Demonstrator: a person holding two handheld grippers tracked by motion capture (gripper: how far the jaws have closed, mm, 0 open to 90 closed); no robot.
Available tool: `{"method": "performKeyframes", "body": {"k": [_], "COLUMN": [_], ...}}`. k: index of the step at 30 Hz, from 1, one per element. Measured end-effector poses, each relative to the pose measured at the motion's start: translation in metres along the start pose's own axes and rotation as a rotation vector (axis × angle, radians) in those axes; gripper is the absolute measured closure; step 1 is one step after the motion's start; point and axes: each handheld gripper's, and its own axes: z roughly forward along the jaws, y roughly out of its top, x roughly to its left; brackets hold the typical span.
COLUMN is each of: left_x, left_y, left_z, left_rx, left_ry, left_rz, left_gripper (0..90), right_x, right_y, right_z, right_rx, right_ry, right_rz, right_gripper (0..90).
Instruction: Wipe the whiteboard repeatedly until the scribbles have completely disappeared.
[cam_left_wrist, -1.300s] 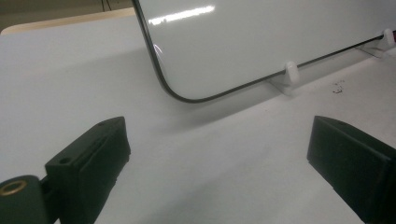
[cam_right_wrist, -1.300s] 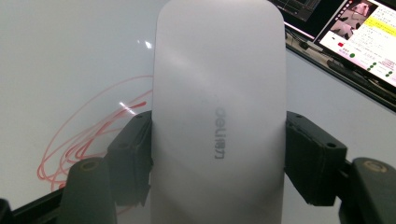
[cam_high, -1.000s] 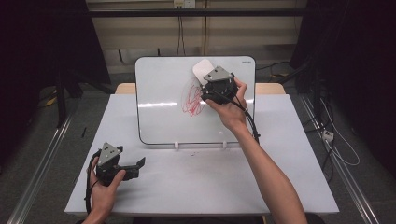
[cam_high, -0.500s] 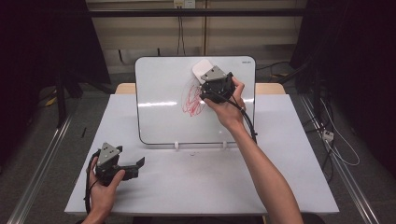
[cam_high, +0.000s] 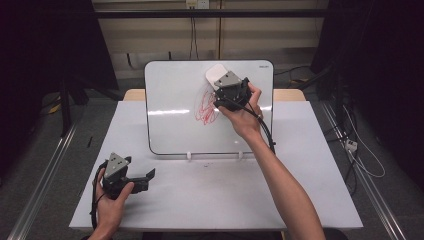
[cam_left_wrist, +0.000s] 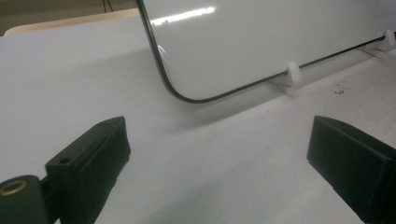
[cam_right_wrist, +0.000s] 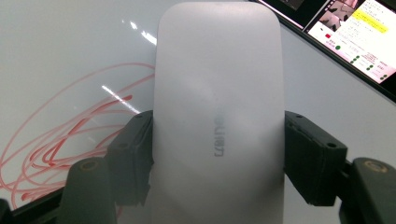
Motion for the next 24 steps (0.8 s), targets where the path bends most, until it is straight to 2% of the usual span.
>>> {"method": "performKeyframes", "body": {"k": [10, 24], "left_x": [0.000, -0.001], "left_y": [0.000, 0.000], "left_z": [0.000, 0.000], "left_rx": [0.001, 0.002], "left_ry": [-0.003, -0.001], "left_rz": [0.000, 0.005], "left_gripper": [5.5, 5.6], "right_x": [0.009, 0.031], "right_y": [-0.002, -0.007], "right_z": [0.000, -0.001], "right_rx": [0.004, 0.007], "right_ry": [0.009, 0.036], "right_rz": [-0.043, -0.097], "right_gripper": [31.5, 31.5]}}
